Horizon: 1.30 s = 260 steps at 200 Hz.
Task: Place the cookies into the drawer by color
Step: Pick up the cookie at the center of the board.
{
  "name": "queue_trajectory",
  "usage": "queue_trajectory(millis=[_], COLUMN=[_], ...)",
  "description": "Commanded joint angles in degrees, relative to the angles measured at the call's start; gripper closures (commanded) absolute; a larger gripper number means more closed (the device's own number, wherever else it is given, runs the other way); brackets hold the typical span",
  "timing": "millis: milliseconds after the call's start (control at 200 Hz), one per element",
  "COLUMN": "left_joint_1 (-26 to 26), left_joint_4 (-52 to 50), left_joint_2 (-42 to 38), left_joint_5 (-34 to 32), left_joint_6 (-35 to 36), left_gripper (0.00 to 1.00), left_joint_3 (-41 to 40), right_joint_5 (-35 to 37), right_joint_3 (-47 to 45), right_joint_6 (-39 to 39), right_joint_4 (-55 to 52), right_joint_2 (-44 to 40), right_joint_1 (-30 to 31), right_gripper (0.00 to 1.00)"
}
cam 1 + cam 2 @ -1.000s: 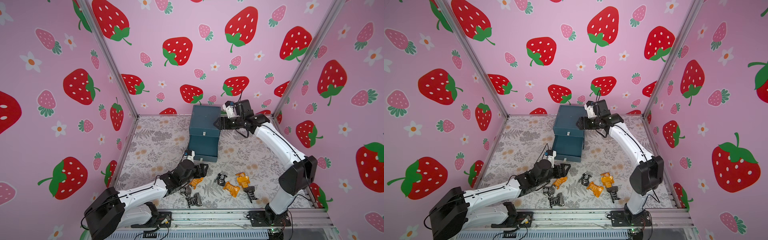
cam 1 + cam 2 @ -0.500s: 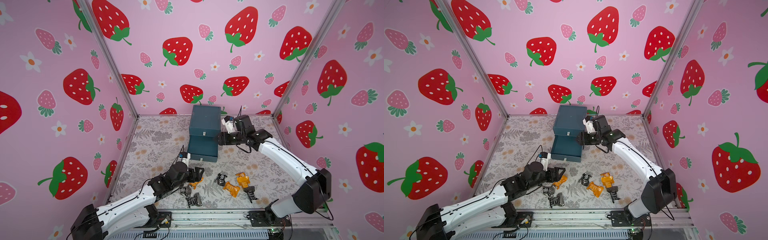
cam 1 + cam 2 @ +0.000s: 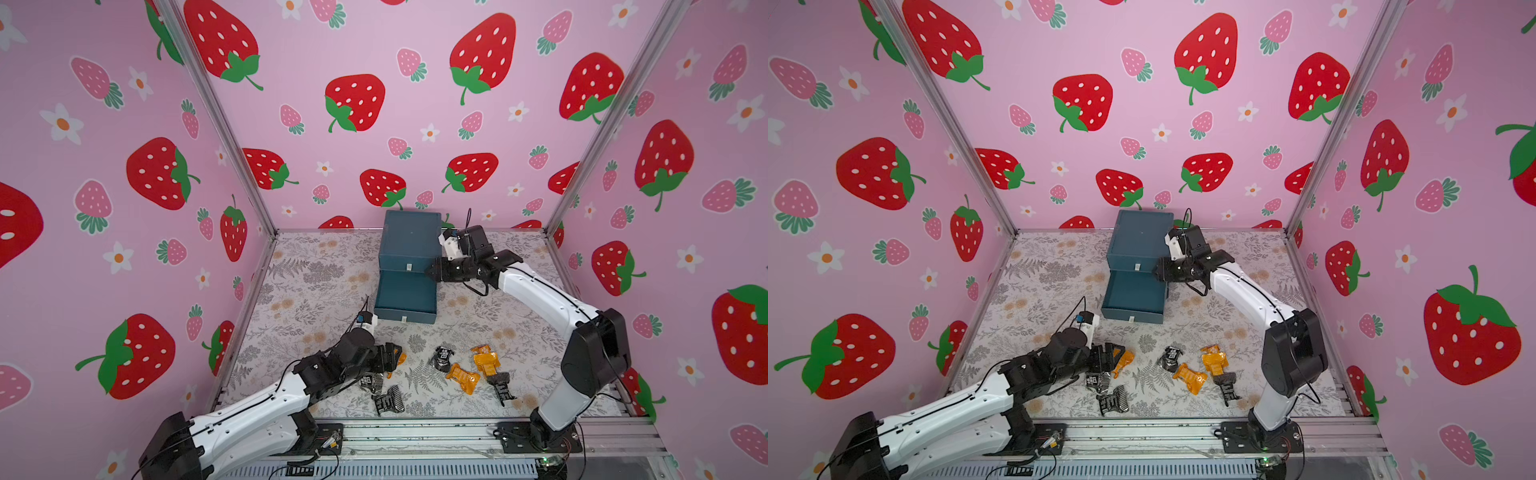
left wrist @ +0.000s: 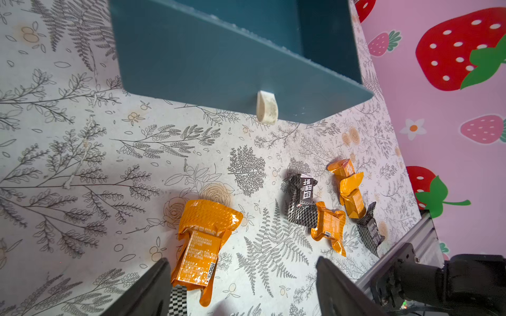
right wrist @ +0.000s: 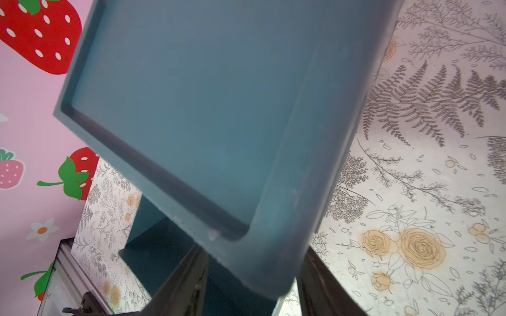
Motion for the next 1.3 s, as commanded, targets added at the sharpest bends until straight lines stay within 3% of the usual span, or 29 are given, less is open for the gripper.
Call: queue_trajectory(millis=[0,110,205,300,390,600,745,875,1181,1296], left_joint_1=[-0.1,-0.1,-0.1,-0.1,-0.1,-0.8,-2.3,-2.3,-2.5,-4.4], left_joint_4=[-1.5,-2.7,-3.6,-5.2,-7.7,-14.8,-19.0,-20.7,-20.9,-22.9], left_joint_2=[0.2,-0.2,-1.1,-1.9,-2.4,-1.2,-2.4,-1.4,-2.7,-3.7], left_joint_5=[-0.2,-0.1,0.4,1.0,2.4,2.5,-0.1,-2.9,-0.5,-0.6], left_joint_6=[1.4,1.7,1.2,0.9,1.2,1.7,1.8,1.7,0.4,-0.1], left_gripper=[0.14,0.14,0.14,0.15,0.15,0.09,0.06,0.05,0.05,0.11], left_joint_3=[0.9,1.0,0.5,0.4,1.1,4.0,5.0,4.6,2.4,3.2], right_joint_5=[-1.4,0.5,0.4,0.3,3.4,7.9,10.2,9.9,7.6,8.5], right_joint_3=[2.0,0.4,1.5,-5.5,-10.1,-24.6,-27.6,-33.6,-40.3,-41.0], right_joint_6=[0.0,0.4,0.7,3.2,4.8,12.5,10.3,8.9,9.8,10.4], right_joint_4=[0.4,1.6,-3.5,-0.5,-4.0,-8.6,-12.4,-5.0,1.5,2.0], right_joint_2=[-0.2,-2.7,-4.3,-10.0,-15.3,-25.6,-24.1,-23.0,-21.2,-20.5], right_joint_1=[-0.2,0.1,0.2,1.6,3.3,8.5,13.3,15.7,17.8,17.8], right_gripper=[0.44,0.45,0.47,0.47,0.47,0.37,0.30,0.28,0.25,0.25])
